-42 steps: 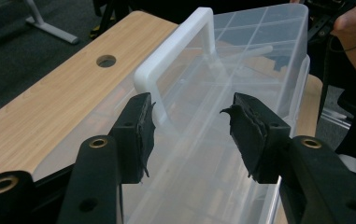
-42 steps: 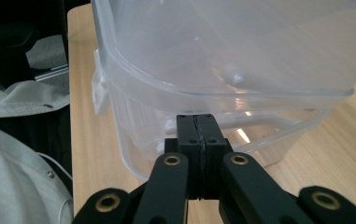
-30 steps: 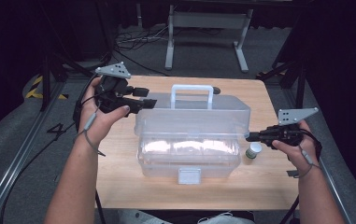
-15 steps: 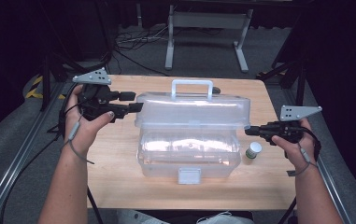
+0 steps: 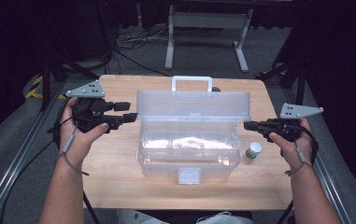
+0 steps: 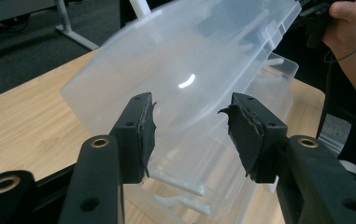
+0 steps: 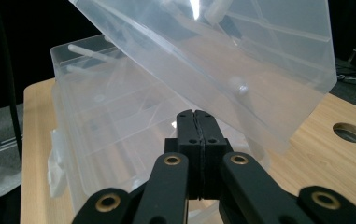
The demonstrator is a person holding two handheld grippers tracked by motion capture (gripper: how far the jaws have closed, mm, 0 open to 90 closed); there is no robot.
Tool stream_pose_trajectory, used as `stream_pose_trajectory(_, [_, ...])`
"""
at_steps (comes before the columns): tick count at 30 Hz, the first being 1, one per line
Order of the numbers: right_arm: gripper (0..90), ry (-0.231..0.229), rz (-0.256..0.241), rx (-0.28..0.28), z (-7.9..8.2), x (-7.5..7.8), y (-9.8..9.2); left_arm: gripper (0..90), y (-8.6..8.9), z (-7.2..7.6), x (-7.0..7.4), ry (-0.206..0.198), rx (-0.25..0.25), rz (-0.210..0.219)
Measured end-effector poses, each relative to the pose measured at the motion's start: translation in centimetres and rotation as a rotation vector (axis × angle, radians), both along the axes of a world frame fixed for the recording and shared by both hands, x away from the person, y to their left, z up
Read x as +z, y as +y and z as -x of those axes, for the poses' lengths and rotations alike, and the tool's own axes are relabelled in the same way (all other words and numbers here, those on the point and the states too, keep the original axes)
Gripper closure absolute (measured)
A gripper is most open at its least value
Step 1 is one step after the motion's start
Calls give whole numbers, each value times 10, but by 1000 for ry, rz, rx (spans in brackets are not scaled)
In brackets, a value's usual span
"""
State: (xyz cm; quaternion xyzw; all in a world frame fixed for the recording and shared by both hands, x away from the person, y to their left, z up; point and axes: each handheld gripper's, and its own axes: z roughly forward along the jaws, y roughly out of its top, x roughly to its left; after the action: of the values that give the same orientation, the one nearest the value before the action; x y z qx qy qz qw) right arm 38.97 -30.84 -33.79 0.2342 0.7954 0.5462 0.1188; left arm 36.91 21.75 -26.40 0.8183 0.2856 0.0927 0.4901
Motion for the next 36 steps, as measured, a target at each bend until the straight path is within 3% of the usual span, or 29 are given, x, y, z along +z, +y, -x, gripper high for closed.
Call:
stream_pose_trajectory(3, [900,-5,-8,-17,0,0,1,515,0,2,-6,6,-2,3])
stream_pose_trajectory(5, [900,-7,-12,-26,1,0,1,516,-1,4,-11,-11,2,18])
stream_pose_trajectory(12, [900,1,-18,-43,2,1,2,567,-5,10,-34,-40,27,109])
stream_pose_trajectory(16, [900,-7,-17,-51,3,1,3,601,-4,13,-40,-32,52,113])
stream_pose_trajectory(24, [900,-18,-18,-62,4,1,5,704,-3,16,-50,6,44,120])
stream_pose_trajectory(26, [900,-24,-10,-65,4,1,6,762,-5,15,-52,1,56,100])
stream_pose_trajectory(30, [900,-30,-11,-58,6,2,7,886,-11,12,-56,16,69,102])
stream_pose_trajectory(36, [900,-36,-8,-60,7,1,8,898,-19,7,-60,12,91,91])
